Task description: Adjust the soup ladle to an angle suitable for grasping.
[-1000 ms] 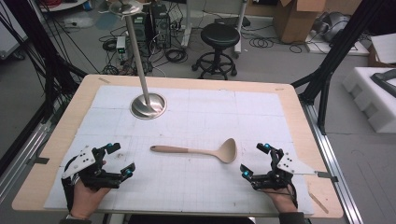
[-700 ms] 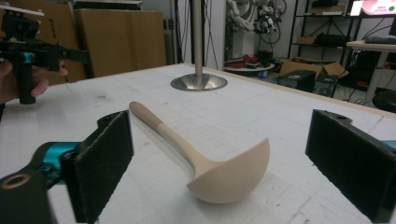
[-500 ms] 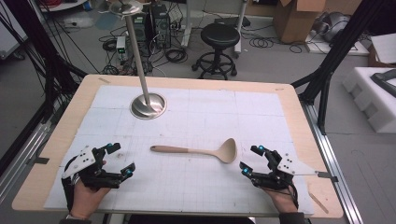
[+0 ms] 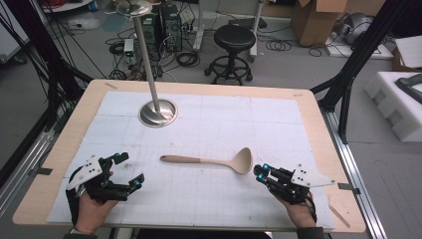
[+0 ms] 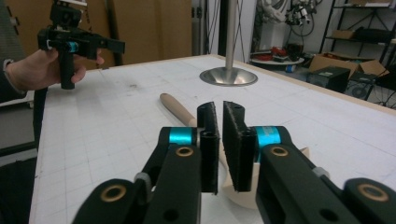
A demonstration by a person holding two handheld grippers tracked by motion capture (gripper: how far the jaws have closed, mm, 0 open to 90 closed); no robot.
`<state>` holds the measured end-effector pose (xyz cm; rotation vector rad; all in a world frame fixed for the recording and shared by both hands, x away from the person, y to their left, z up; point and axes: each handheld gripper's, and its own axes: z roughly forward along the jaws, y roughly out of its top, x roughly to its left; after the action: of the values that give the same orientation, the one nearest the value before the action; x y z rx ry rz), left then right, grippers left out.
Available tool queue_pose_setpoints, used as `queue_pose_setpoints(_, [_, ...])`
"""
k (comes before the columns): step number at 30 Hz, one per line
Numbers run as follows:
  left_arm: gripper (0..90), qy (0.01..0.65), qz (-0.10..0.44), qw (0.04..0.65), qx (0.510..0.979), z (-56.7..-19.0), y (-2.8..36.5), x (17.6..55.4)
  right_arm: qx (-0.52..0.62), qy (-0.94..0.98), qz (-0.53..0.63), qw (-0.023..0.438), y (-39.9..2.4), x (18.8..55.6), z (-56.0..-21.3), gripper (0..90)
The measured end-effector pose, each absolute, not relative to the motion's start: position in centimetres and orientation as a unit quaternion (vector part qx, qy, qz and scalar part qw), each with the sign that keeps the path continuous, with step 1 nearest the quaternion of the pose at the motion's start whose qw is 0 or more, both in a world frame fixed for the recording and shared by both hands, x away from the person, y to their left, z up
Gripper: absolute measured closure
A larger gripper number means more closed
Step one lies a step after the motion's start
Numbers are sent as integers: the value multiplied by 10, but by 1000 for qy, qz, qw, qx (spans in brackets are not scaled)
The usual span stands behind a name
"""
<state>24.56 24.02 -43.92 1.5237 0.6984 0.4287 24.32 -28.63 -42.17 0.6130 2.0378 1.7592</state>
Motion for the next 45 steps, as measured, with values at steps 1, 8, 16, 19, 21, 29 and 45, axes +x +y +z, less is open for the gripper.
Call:
queue_pose_setpoints(1, [18, 307, 189, 649, 670, -439, 240, 246, 218, 728, 623, 185, -285, 243, -422, 876])
queue_pose_setpoints(8, [18, 308, 187, 646, 673, -439, 240, 246, 210, 736, 620, 173, -280, 246, -419, 895])
queue_pose_setpoints(16, [18, 309, 185, 645, 674, -440, 240, 246, 204, 744, 614, 166, -272, 252, -418, 895])
queue_pose_setpoints(19, [18, 310, 184, 646, 673, -440, 240, 246, 205, 747, 611, 163, -271, 253, -417, 895])
queue_pose_setpoints(21, [18, 310, 184, 646, 673, -440, 240, 247, 205, 746, 612, 164, -270, 254, -415, 895])
queue_pose_setpoints(29, [18, 313, 182, 647, 671, -440, 240, 247, 198, 756, 604, 156, -257, 258, -409, 895])
queue_pose_setpoints(45, [18, 316, 178, 647, 671, -441, 240, 249, 169, 787, 579, 130, -219, 277, -390, 897])
